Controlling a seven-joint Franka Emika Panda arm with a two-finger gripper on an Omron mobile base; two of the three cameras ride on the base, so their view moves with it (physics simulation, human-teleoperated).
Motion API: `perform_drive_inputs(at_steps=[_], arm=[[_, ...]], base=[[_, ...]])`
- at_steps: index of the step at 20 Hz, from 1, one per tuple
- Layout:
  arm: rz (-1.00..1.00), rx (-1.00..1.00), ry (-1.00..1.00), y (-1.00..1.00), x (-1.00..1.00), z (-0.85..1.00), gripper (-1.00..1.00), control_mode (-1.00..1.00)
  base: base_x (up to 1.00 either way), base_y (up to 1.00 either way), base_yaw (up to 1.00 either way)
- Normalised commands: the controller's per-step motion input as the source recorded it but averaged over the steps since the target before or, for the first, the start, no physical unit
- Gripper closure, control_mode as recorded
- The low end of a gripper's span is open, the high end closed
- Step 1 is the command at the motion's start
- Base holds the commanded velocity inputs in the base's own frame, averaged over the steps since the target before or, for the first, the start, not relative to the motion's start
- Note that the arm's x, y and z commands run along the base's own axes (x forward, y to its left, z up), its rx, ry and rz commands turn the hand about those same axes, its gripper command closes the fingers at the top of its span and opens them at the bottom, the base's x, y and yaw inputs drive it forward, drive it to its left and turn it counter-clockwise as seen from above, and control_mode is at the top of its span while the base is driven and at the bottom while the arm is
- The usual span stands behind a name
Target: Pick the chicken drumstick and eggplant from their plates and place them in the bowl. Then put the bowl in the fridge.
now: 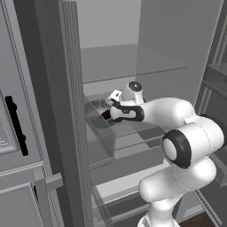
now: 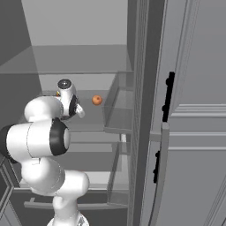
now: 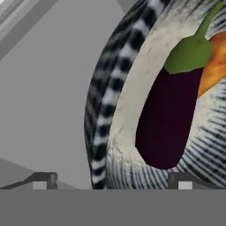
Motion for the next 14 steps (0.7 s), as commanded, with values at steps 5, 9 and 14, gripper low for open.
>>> perform_drive_inputs(at_steps=[5,9,14], arm=[[0.03,0.02,-0.03,-0.06,-0.78,0.5,-1.0,-1.0],[0.01,0.01,-0.03,-0.12,-1.0,0.39,-1.0,-1.0],[0.0,0.01,0.0,-0.07,-1.0,0.63,-1.0,-1.0]], base=[[0.0,0.0,0.0],[0.0,0.0,0.0],[0.0,0.0,0.0]])
